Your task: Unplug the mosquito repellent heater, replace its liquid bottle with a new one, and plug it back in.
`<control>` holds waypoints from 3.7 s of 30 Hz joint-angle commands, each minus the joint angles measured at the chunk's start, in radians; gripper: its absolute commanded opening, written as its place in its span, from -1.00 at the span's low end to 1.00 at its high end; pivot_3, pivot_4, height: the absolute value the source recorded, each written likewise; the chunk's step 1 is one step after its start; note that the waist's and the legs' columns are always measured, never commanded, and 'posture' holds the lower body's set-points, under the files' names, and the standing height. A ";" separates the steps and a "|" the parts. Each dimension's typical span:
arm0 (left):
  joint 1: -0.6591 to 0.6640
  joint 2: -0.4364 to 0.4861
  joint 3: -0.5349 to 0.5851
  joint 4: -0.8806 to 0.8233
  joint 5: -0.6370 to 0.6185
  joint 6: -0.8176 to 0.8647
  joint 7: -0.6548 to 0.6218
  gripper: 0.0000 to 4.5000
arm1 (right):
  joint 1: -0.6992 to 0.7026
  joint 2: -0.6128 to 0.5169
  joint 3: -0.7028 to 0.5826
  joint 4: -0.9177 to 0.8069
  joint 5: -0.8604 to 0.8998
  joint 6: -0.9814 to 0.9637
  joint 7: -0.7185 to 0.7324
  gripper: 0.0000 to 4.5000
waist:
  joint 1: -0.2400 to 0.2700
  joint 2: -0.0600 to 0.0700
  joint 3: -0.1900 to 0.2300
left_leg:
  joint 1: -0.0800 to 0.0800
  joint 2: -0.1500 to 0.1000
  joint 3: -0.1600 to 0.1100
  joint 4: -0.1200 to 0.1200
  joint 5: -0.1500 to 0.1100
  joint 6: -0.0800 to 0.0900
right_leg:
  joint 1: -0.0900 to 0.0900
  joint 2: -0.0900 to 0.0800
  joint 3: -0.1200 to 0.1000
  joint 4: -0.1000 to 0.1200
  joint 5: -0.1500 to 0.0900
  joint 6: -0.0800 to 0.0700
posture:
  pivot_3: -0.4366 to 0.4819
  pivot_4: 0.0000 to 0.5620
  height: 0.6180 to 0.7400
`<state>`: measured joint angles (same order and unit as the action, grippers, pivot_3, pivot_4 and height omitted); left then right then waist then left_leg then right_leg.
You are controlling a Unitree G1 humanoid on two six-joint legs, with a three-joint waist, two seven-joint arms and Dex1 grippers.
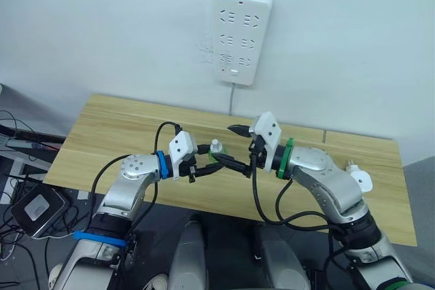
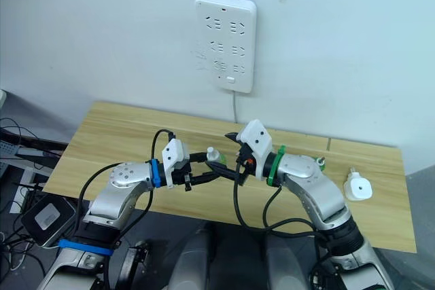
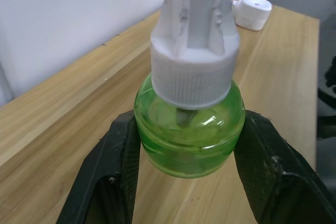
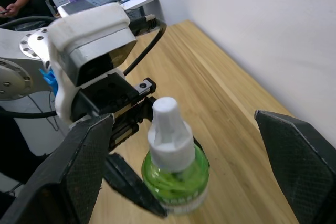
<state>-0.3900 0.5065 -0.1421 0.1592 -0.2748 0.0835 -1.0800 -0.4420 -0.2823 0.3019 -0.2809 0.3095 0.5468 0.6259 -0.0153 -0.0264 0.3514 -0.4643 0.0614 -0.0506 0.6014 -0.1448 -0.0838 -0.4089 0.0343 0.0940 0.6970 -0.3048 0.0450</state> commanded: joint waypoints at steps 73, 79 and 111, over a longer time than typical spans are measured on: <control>0.063 -0.022 -0.076 -0.217 0.019 0.008 -0.034 -0.02 | -0.070 -0.041 0.019 0.051 0.081 -0.041 0.396 -0.52 | -0.013 -0.003 -0.031 | 0.003 0.000 -0.005 0.008 0.008 -0.005 | 0.000 0.001 -0.005 0.018 0.003 -0.002 | 0.09 -0.10 1.00; 0.102 0.043 -0.131 -0.295 -0.016 -0.017 -0.190 -0.02 | -0.173 -0.103 0.094 0.189 0.109 -0.159 0.788 -0.52 | -0.013 -0.002 -0.032 | 0.005 0.000 -0.005 0.008 0.008 -0.005 | 0.002 0.002 -0.004 0.018 0.003 -0.002 | 0.12 -0.14 1.00; 0.030 0.016 0.000 -0.166 -0.019 0.021 -0.050 -0.02 | -0.047 0.026 -0.015 0.036 -0.084 -0.044 0.115 0.99 | -0.013 -0.005 -0.047 | 0.007 0.001 -0.005 0.008 0.008 -0.005 | 0.003 0.002 -0.004 0.019 0.003 -0.002 | 0.07 -0.22 1.00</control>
<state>-0.3545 0.5236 -0.1481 0.0101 -0.2786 0.1059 -1.1272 -0.4836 -0.2502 0.3010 -0.2299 0.2254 0.5028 0.7553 -0.0282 -0.0315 0.3041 -0.4573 0.0619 -0.0556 0.6091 -0.1363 -0.0893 -0.4061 0.0360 0.0900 0.7162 -0.3017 0.0434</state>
